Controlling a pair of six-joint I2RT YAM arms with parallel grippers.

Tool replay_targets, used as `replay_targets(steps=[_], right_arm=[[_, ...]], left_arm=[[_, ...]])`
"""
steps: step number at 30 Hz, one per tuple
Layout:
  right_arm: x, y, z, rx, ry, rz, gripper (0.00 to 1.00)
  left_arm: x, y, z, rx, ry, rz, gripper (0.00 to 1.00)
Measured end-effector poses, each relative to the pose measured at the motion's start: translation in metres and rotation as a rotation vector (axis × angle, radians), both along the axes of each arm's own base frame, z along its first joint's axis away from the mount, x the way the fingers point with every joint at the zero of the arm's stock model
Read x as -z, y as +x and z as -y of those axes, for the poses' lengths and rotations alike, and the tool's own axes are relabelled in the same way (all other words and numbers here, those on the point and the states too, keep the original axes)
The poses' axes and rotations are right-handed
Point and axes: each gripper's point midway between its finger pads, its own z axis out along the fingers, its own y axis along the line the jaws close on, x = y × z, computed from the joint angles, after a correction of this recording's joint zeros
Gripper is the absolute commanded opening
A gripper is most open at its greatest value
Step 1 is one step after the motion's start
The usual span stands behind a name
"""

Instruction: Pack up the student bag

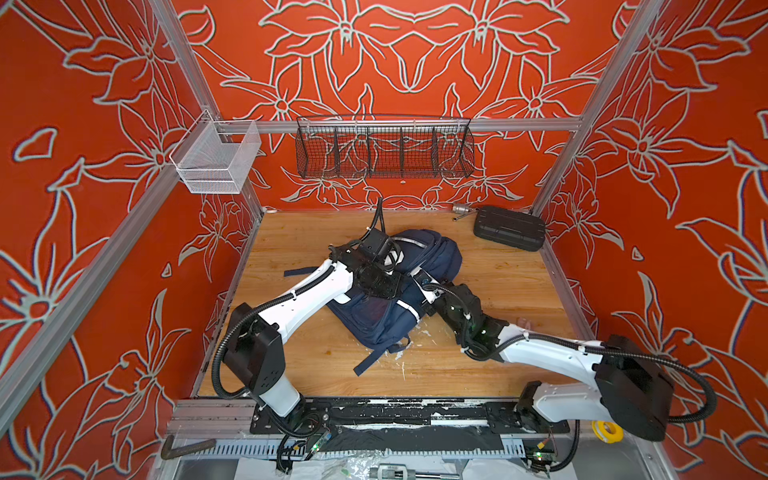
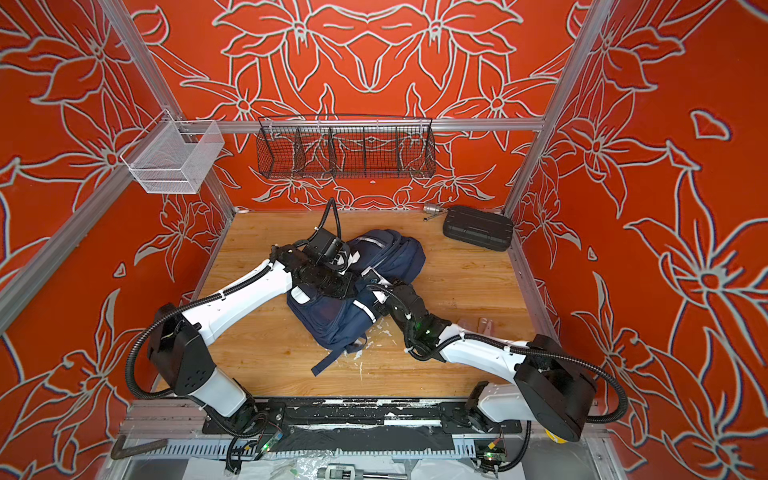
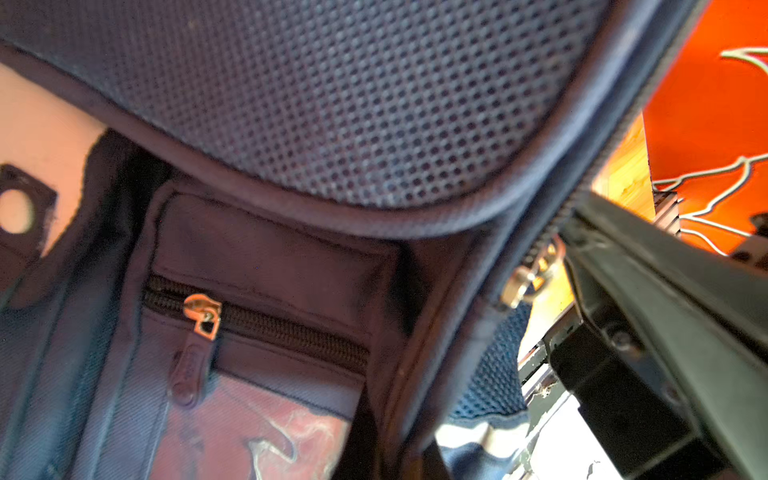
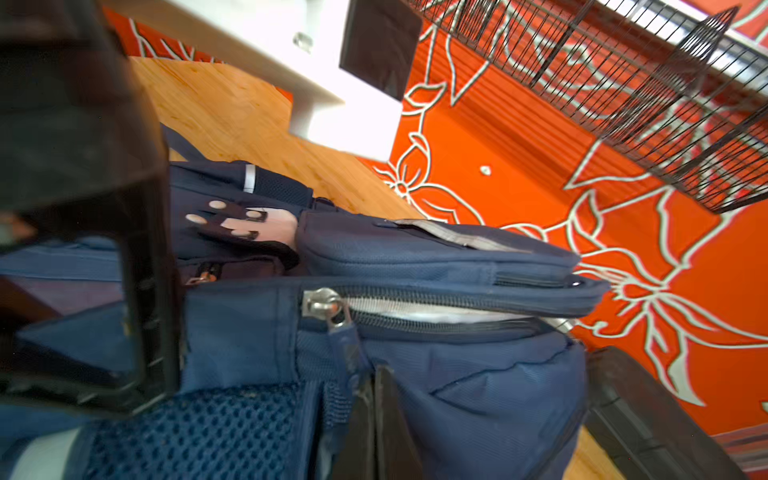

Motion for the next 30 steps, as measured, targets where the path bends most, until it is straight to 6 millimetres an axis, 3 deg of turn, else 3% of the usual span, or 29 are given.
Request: replay_targets(steps=[8,13,19,30], right_arm=[[0.005,-0.007,-0.011,-0.083,0.039,-0.052,0.20],[0.008,-0.011,-0.010,-0.107,0.056,-0.090,0.25],[0.004,-0.016,-0.002,-0.146,0.122,-0.144,0.27],[0.010,-0.040,-0.026,-0.332,0.225,-0.283,0.32]], left_arm=[[0.001,-0.001,-0.001,0.005,0.005,0.001,0.00],[0.003,-0.003,-0.004,0.036,0.028,0.010,0.00],[0.004,-0.010,-0.011,0.102,0.071,0.035,0.00],[0.003,-0.029,-0.028,0.205,0.118,0.092,0.00]])
